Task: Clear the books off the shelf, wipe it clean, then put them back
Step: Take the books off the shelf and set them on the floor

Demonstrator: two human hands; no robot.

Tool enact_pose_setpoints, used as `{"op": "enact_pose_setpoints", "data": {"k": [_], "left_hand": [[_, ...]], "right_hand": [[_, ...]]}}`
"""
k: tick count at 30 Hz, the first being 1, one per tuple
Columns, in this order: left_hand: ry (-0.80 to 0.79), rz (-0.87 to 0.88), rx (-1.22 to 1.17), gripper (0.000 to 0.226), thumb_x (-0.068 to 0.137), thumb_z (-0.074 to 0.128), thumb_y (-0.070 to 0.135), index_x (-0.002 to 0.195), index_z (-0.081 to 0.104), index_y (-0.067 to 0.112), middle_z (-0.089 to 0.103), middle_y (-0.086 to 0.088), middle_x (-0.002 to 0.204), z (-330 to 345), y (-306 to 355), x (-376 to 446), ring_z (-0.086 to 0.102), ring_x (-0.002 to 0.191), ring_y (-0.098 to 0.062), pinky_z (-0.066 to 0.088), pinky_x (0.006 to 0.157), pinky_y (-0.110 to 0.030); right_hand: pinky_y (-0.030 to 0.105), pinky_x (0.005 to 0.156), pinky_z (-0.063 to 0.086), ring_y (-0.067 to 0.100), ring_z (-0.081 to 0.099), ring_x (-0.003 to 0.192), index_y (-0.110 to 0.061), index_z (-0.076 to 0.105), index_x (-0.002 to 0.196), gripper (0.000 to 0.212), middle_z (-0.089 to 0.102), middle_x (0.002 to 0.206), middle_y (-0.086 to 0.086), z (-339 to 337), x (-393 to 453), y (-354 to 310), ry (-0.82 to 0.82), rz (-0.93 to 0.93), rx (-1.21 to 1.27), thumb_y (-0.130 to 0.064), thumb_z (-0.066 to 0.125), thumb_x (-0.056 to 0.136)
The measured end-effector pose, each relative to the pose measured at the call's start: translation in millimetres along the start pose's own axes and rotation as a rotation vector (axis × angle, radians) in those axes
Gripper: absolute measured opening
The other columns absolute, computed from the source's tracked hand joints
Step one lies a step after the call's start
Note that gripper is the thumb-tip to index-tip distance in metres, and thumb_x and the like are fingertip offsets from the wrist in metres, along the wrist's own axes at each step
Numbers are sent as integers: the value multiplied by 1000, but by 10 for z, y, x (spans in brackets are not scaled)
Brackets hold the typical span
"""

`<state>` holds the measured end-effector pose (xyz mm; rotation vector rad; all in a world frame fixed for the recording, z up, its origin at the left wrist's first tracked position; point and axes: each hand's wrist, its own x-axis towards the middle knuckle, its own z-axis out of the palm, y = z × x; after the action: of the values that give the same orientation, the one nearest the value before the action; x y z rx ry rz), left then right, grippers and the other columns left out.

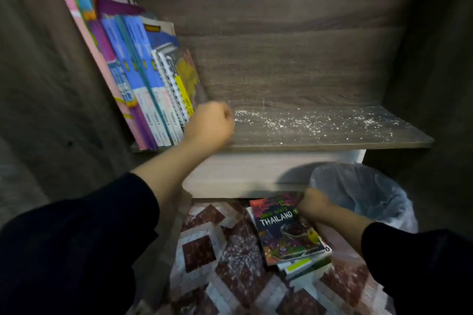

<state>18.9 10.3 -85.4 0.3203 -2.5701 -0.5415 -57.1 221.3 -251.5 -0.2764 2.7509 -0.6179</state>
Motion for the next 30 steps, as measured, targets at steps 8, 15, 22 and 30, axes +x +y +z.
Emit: {"op": "enact_pose_setpoints", "data": {"k": [8,15,22,30], "left_hand": [[504,15,722,37,90,57,20,122,58,3,47,-19,132,-838,-397,441,34,128,-38,24,110,-53],[515,-29,766,50,93,52,41,117,58,-2,50,-22,122,-740,-195,584,40,119,-37,32,101,-46],[536,-66,622,27,86,51,3,114,50,1,51,-25,120,-611,-84,675,45,112,-39,39,93,-44],[416,-177,8,53,90,55,12,134,27,2,51,-23,123,-484,-75,676,57,104,-45,44,77,-45]], "right_hand": [[34,70,46,27,63,88,-5,65,76,17,65,88,14,-365,-104,-393,-1,-75,67,-3,50,84],[28,73,44,31,63,104,6,65,109,29,67,113,20,-267,28,-532,-16,-70,150,-1,53,84],[35,90,50,30,61,108,6,65,111,29,65,118,20,-212,117,-548,-24,-78,180,-3,56,86],[28,65,38,19,49,76,-13,57,76,12,54,81,10,-115,206,-433,-66,-90,190,-3,55,83]]}}
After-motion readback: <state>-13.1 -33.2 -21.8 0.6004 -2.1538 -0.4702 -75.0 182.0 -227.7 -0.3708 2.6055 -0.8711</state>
